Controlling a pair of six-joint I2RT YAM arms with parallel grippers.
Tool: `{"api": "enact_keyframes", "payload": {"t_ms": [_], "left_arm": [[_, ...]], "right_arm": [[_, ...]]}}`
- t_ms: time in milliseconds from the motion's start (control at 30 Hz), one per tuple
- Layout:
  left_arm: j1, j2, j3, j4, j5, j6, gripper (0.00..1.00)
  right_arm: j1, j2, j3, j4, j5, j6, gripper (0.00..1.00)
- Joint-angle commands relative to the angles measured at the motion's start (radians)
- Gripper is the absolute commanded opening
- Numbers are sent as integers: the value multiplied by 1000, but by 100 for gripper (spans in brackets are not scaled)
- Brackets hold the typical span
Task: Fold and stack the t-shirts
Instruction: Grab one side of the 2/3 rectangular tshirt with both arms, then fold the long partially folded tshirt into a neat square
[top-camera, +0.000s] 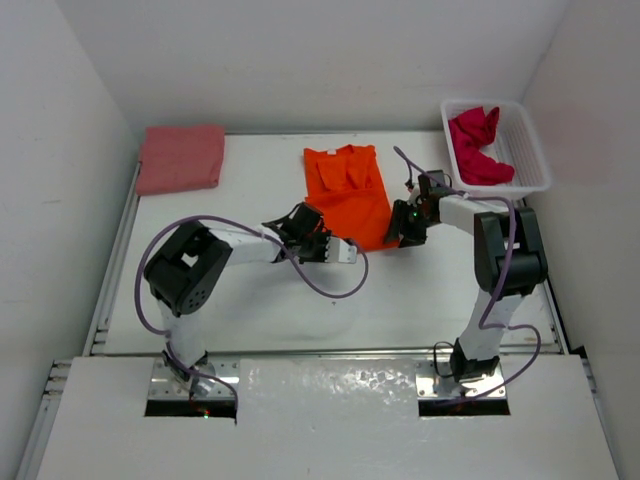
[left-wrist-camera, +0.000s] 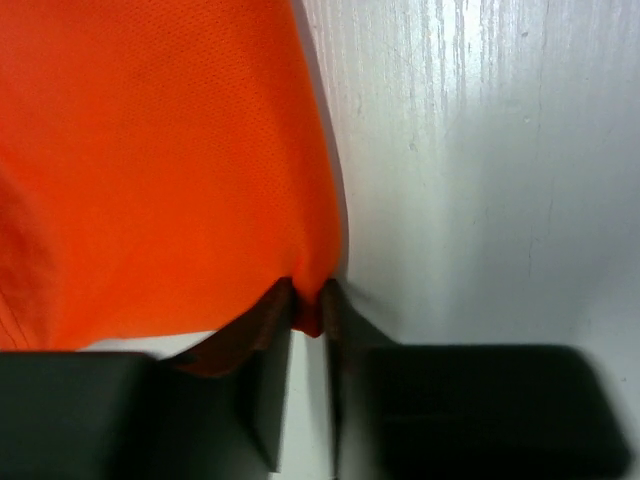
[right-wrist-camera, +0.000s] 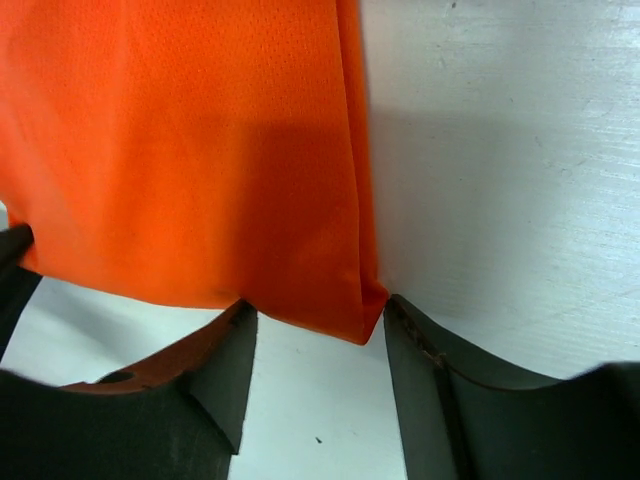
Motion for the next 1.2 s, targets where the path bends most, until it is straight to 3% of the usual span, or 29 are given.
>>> {"api": "enact_keyframes", "payload": {"t_ms": [0, 33, 133, 200, 500, 767, 967, 1167], "left_arm": [[-14, 17, -15, 25, -15, 0, 11], [-14, 15, -15, 29, -18, -11, 1], [-14, 14, -8, 11, -20, -35, 0], [-13, 12, 21, -39, -9, -43, 0], [-5, -133, 15, -354, 80, -87, 0], [-8, -332, -11, -676, 146, -116, 0], [-7, -451, 136, -870, 308, -175, 0], [62, -434, 239, -887, 360, -204, 0]], "right_arm": [[-6, 15, -33, 35, 31, 16, 51], [-9, 25, -32, 42, 22, 23, 34], [-15, 19, -45, 86, 0, 46, 8], [-15, 0, -58, 98, -6, 50, 1], [-9, -272, -225, 2, -35, -15, 0], [80, -609, -424, -230, -29, -9, 0], [152, -792, -285, -429, -72, 68, 0], [153, -706, -66, -520, -74, 48, 0]]}}
